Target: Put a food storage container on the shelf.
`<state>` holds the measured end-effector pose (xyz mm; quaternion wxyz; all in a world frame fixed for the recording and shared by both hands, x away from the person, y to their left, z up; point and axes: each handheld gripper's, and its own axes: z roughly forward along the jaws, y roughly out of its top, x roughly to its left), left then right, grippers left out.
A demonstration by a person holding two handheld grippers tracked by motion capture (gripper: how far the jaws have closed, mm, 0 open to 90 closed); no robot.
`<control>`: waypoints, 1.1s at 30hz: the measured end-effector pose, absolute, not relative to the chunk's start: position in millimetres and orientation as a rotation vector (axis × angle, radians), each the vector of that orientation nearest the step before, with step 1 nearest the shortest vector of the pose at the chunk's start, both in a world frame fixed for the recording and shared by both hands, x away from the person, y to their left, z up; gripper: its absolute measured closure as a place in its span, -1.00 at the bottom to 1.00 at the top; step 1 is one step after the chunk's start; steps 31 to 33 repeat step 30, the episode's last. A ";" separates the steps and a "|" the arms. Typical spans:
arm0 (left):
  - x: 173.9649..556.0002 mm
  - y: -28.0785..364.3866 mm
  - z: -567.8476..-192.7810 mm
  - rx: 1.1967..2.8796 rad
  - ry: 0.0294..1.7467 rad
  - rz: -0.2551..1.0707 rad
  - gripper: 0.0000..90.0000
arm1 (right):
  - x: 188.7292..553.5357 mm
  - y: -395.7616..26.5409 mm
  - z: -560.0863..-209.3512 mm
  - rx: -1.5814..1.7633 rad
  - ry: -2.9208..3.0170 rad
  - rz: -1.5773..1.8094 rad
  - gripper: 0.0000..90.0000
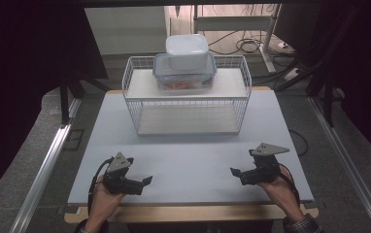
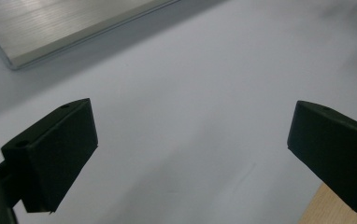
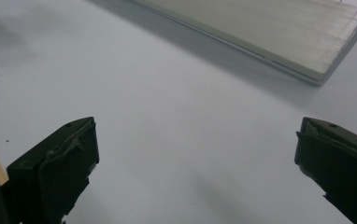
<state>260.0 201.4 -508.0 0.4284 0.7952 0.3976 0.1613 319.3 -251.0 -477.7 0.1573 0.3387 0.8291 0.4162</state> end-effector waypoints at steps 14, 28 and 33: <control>259.5 210.1 -523.6 2.017 1.055 0.409 -0.98 | 310.8 -265.8 -491.5 1.026 2.383 1.154 -1.00; 264.7 213.7 -533.7 2.020 1.100 0.364 -0.98 | 310.8 -268.7 -506.9 1.056 2.430 1.073 -1.00; 264.7 213.4 -533.6 2.022 1.099 0.365 -0.98 | 311.1 -268.9 -507.2 1.057 2.429 1.071 -1.00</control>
